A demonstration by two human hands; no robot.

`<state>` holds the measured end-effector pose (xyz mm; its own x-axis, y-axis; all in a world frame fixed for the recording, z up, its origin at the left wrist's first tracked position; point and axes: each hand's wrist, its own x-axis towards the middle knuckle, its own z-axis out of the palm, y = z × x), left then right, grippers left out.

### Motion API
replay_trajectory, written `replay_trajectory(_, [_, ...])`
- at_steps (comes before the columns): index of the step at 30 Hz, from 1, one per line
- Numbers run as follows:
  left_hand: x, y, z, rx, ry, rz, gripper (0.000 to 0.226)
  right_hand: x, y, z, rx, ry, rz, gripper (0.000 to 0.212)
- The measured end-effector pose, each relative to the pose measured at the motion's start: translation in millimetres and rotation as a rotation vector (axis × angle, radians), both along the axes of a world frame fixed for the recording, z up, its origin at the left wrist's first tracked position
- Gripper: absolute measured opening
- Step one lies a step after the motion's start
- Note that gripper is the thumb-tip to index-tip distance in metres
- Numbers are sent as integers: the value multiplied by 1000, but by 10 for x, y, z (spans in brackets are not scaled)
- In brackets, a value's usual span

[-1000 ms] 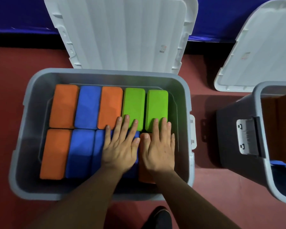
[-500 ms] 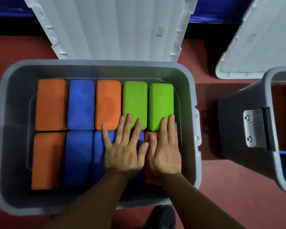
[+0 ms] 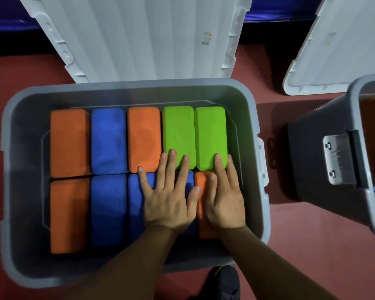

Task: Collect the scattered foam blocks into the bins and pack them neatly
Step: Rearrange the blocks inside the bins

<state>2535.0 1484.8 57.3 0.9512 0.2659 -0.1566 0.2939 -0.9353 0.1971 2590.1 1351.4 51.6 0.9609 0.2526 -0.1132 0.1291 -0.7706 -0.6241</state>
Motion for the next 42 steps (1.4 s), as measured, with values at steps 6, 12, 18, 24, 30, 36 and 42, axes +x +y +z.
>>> replay_trajectory(6, [8, 11, -30, 30, 9, -5, 67, 1, 30, 53, -2, 54, 5, 61])
replay_trajectory(12, [66, 78, 91, -1, -11, 25, 62, -2, 172, 206, -191, 1, 4, 59])
replay_trajectory(18, [129, 291, 12, 106, 3, -60, 61, -51, 146, 73, -272, -91, 62, 72])
replay_trajectory(24, [106, 280, -16, 147, 18, -49, 61, -37, 179, 36, -177, 40, -27, 90])
replay_trajectory(30, [113, 264, -24, 120, 1, -58, 62, -25, 210, -29, -258, -12, 17, 85])
replay_trajectory(36, [117, 288, -30, 117, -45, -59, 62, 72, 297, -5, -339, -17, 37, 87])
replay_trajectory(42, [117, 297, -11, 91, -43, -55, 62, 56, 263, -15, -285, -29, 37, 84])
